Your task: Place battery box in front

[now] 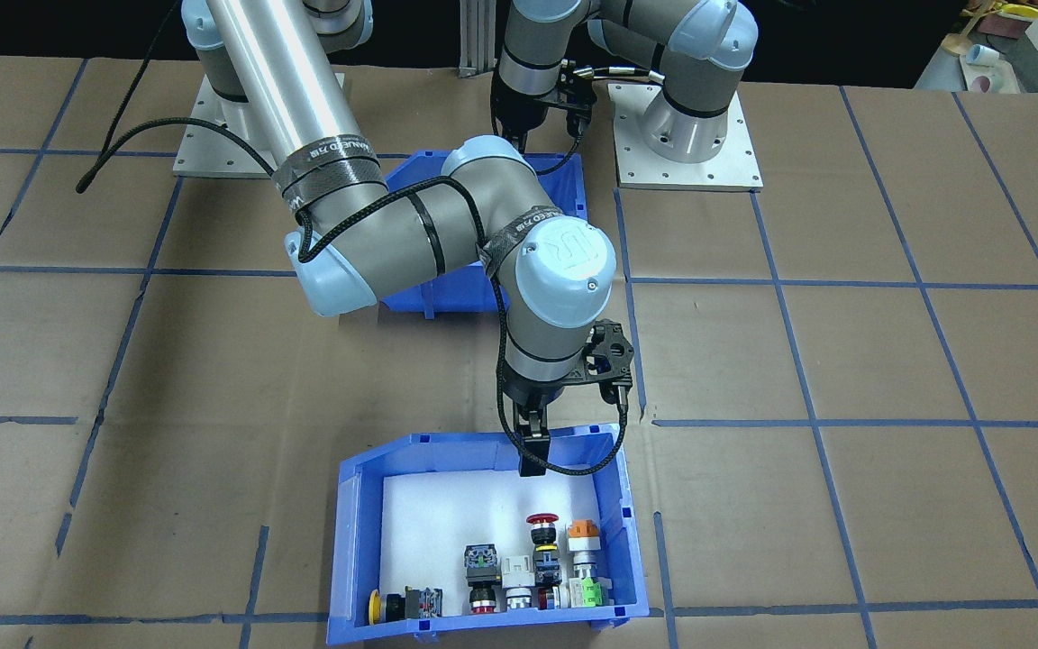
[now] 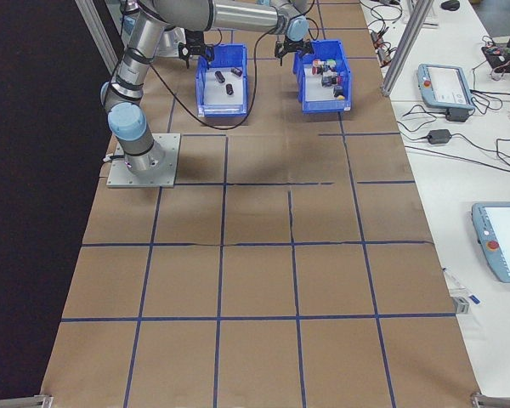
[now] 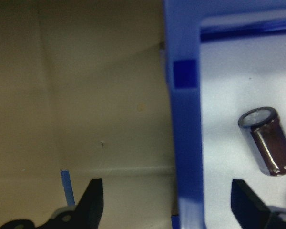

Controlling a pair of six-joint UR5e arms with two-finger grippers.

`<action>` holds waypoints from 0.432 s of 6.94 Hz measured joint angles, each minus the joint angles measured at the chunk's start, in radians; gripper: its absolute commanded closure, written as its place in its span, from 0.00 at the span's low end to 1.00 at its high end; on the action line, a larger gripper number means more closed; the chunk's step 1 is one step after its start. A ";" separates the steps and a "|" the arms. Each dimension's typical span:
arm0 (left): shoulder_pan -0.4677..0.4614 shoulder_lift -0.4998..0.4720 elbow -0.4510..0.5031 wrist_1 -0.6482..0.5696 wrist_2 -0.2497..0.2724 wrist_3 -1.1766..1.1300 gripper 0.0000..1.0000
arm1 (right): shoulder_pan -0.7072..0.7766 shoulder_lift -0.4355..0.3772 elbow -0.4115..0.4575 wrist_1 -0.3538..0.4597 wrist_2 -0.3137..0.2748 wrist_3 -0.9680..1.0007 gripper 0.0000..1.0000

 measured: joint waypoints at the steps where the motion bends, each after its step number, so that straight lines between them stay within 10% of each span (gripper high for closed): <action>1: 0.000 -0.001 0.000 0.008 -0.011 0.001 1.00 | -0.009 -0.001 -0.007 0.002 0.000 0.000 0.00; 3: 0.002 0.006 0.000 0.025 -0.027 0.005 1.00 | -0.018 -0.004 -0.021 0.004 0.004 0.001 0.00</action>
